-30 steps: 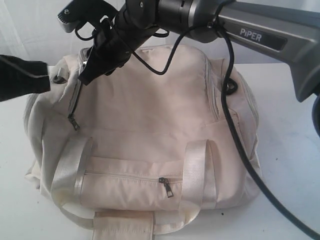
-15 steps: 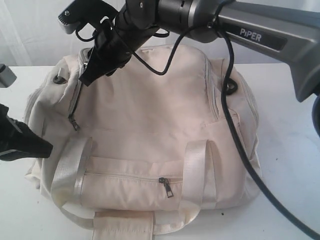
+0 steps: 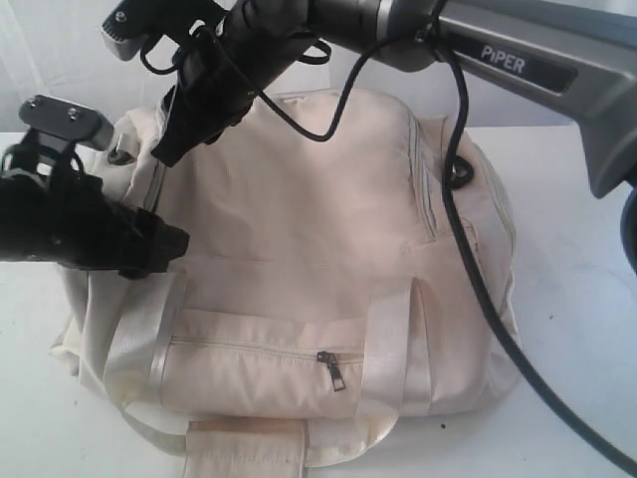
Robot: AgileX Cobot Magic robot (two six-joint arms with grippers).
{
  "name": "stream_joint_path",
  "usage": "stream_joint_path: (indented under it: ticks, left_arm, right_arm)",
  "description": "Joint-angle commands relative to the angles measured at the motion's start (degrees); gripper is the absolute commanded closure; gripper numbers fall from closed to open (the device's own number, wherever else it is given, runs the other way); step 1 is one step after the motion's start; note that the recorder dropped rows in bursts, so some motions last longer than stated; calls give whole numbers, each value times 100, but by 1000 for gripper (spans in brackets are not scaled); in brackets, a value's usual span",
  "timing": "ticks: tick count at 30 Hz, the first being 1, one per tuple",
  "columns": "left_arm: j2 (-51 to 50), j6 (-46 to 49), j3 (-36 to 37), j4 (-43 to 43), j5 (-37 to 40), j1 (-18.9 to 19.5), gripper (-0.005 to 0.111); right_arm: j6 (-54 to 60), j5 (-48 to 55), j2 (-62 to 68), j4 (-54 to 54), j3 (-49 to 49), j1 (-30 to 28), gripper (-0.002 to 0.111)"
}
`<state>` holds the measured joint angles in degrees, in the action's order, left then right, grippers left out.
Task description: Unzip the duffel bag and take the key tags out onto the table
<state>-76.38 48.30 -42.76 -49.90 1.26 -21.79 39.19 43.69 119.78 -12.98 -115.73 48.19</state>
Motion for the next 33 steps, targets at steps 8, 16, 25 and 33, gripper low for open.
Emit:
stream_joint_path:
  ticks: [8, 16, 25, 33]
  left_arm:
    - [-1104, -182, -49, -338, -1663, -267, 52]
    - [-1259, -183, -134, -338, -961, -293, 107]
    - [-955, -32, 142, -318, 337, -293, 107]
    - [-140, -87, 1211, -408, 219, -293, 107]
  right_arm:
    - [560, 636, 66, -511, -379, -252, 108]
    - [571, 636, 195, -567, -379, -324, 108]
    - [571, 354, 198, -821, -379, -324, 108]
    - [571, -133, 210, -821, -379, -324, 108]
